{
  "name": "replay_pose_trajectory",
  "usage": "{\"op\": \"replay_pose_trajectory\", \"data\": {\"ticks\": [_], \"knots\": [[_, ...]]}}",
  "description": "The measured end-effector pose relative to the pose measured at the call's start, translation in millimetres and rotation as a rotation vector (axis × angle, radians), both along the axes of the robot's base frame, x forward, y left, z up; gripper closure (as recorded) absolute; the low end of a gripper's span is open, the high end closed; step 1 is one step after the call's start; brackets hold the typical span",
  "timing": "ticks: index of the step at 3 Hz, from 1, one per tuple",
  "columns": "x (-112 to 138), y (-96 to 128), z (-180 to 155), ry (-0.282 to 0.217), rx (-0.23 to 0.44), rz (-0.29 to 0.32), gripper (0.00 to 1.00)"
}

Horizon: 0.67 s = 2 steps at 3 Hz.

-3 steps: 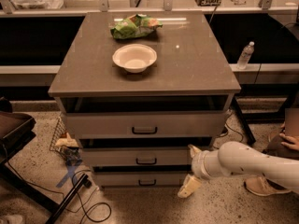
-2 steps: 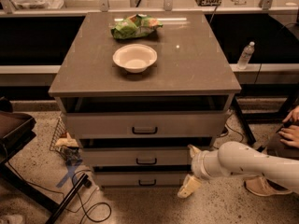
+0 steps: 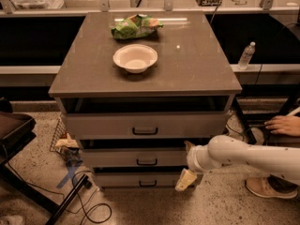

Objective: Open middle drawer

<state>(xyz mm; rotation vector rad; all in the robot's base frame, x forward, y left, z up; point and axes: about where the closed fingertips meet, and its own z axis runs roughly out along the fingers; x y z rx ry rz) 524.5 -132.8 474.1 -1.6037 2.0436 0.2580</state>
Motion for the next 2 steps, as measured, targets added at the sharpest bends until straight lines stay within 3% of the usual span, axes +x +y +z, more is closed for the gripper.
{"op": "replay_pose_trajectory", "data": {"ticks": [2], "knots": [[13, -8, -24, 0.006, -0.062, 0.000, 0.00]]}}
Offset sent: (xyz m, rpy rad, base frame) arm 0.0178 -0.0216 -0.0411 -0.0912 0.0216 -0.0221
